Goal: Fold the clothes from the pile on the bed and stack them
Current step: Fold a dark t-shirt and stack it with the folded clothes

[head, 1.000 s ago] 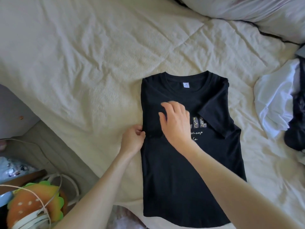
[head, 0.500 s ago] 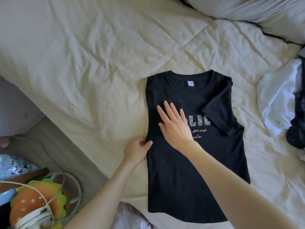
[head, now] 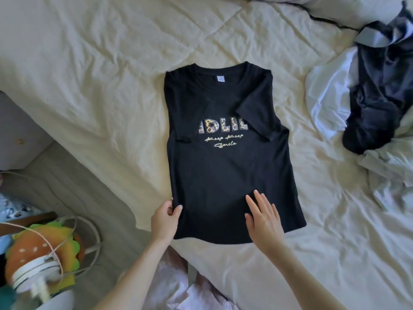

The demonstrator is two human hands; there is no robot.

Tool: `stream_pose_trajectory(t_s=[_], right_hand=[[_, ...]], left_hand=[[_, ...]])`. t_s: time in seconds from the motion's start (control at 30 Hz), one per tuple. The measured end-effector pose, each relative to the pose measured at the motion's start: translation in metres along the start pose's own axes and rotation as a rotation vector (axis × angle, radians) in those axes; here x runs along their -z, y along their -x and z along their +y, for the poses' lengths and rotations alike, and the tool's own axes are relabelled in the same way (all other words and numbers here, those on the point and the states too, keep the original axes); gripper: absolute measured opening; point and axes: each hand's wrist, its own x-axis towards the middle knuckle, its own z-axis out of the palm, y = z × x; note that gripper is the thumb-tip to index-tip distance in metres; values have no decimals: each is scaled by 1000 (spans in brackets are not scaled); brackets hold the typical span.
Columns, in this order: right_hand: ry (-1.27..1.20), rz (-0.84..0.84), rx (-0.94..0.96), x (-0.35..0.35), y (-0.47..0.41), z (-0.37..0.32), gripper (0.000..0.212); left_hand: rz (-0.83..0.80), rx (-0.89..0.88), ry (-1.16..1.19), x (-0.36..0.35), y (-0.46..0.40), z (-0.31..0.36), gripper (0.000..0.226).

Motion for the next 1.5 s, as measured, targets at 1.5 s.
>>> stream_pose_trajectory(t_s=[1.5], right_hand=[[-1401,-206,-913,83,156,179,7]], left_hand=[[-13,606,840,-11,247,-47,32]])
